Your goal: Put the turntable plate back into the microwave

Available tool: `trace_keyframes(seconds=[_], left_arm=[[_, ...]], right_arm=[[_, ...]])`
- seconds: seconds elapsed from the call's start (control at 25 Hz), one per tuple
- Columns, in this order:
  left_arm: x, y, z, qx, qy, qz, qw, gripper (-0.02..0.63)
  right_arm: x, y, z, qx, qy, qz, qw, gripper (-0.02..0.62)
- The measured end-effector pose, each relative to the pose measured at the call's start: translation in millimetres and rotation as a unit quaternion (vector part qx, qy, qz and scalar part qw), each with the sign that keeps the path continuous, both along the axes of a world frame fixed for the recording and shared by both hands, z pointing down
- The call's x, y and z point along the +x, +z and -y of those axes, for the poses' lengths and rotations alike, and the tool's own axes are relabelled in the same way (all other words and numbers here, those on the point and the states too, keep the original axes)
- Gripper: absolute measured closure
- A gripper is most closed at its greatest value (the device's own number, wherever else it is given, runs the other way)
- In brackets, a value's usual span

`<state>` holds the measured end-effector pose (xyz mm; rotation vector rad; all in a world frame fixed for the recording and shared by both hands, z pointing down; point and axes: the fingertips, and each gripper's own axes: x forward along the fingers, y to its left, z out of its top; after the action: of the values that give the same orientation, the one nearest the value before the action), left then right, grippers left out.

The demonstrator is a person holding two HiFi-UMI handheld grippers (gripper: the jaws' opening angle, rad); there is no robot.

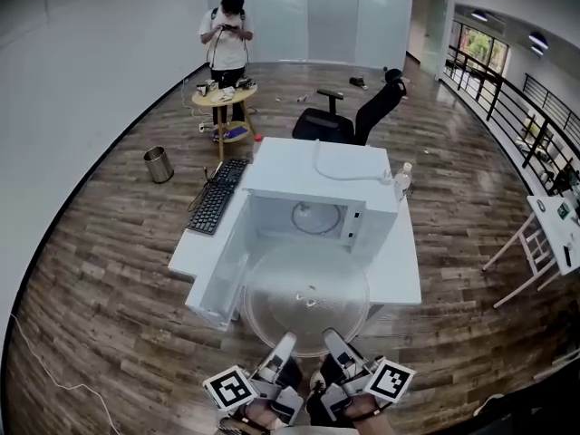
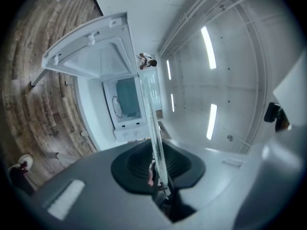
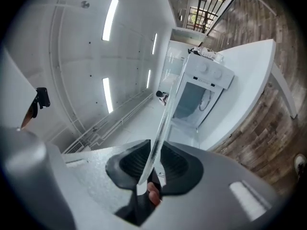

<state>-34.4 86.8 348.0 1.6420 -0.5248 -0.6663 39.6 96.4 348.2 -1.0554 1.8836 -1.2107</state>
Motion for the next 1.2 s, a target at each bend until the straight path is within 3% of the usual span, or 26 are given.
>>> trace_keyframes(seconds=[0.28,0.48,1.08,1.2], left_arm=[[25.5,25.3,38.8,0.002,-0.021,0.017,0.9996,0.547],[39.9,32.5,61.4,-0.017,-0.021,0.008,0.9996,0.545],[26.4,52.2,89.8,-0.012,0.003,0.045,0.9989,0.545],[25.6,46.3,91.4,-0.025,0.007,0.012,0.9996,0.545]], right_arm=[[27.1,29.5,41.7,-0.024,-0.037,-0.021,0.999,0.525],[38.9,41.3,63.7,-0.045,-0.039,-0.018,0.998,0.520],[29.2,51.7,89.2,-0.056,-0.023,-0.023,0.998,0.515],[24.7,52.2,91.4,-0.053,-0.021,-0.026,0.998,0.515]])
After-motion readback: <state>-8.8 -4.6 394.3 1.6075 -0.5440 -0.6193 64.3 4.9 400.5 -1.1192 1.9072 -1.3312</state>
